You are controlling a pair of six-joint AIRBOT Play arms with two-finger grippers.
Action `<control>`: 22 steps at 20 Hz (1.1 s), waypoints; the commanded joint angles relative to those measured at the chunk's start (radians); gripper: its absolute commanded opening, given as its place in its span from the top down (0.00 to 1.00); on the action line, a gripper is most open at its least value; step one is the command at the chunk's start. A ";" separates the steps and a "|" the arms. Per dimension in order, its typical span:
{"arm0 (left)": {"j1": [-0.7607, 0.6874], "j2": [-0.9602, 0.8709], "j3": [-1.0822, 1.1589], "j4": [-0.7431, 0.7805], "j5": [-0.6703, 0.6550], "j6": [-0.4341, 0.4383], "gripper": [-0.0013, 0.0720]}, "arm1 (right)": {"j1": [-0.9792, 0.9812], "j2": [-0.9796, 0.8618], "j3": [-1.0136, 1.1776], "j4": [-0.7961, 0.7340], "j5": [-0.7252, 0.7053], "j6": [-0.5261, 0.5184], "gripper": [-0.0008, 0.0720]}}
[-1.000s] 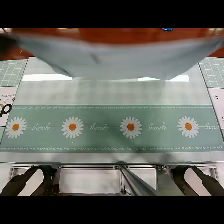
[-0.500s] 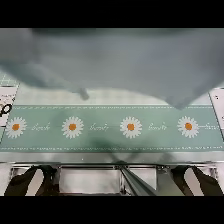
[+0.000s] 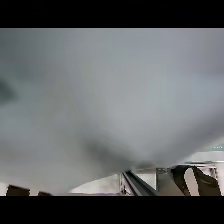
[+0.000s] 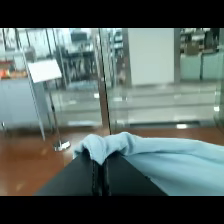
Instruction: Fold the shirts.
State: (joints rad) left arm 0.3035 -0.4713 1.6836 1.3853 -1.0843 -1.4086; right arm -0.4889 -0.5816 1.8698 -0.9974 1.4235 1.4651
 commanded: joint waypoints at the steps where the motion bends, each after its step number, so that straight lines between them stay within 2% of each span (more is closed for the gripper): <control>1: -0.007 -0.024 -0.185 0.000 -0.010 -0.052 0.96 | 0.000 0.010 -0.165 -0.021 0.020 0.008 0.96; 3: -0.007 -0.073 -0.341 -0.120 0.033 0.000 0.96 | 0.000 -0.009 -0.330 0.038 0.020 -0.014 0.96; 5: -0.008 -0.148 -0.521 -0.230 0.156 0.018 0.96 | 0.000 -0.056 -0.516 0.178 -0.011 -0.092 0.96; 8: -0.062 -0.349 -0.666 -0.295 0.338 0.036 0.96 | 0.012 -0.191 -0.712 0.242 -0.174 -0.185 0.96; 11: -0.153 -0.642 -0.636 -0.294 0.525 0.049 0.96 | 0.135 -0.492 -0.720 0.264 -0.349 -0.330 0.96; 13: -0.204 -0.830 -0.560 -0.294 0.649 0.019 0.96 | 0.211 -0.740 -0.619 0.267 -0.397 -0.325 0.96; 15: -0.224 -1.001 -0.424 -0.294 0.633 -0.015 0.96 | 0.257 -0.964 -0.465 0.265 -0.406 -0.296 0.96; 17: -0.223 -1.139 -0.270 -0.293 0.524 -0.045 0.96 | 0.282 -1.141 -0.304 0.261 -0.385 -0.230 0.96; 19: -0.217 -1.249 -0.133 -0.292 0.406 -0.049 0.96 | 0.294 -1.264 -0.179 0.261 -0.361 -0.177 0.96; 22: -0.214 -1.349 -0.009 -0.285 0.229 -0.063 0.96 | 0.299 -1.348 -0.110 0.251 -0.330 -0.138 0.96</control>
State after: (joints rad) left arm 0.0914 -1.6981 1.5452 1.0973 -0.6895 -1.4498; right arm -0.2058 -1.8027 1.6615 -0.7418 1.0676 1.2774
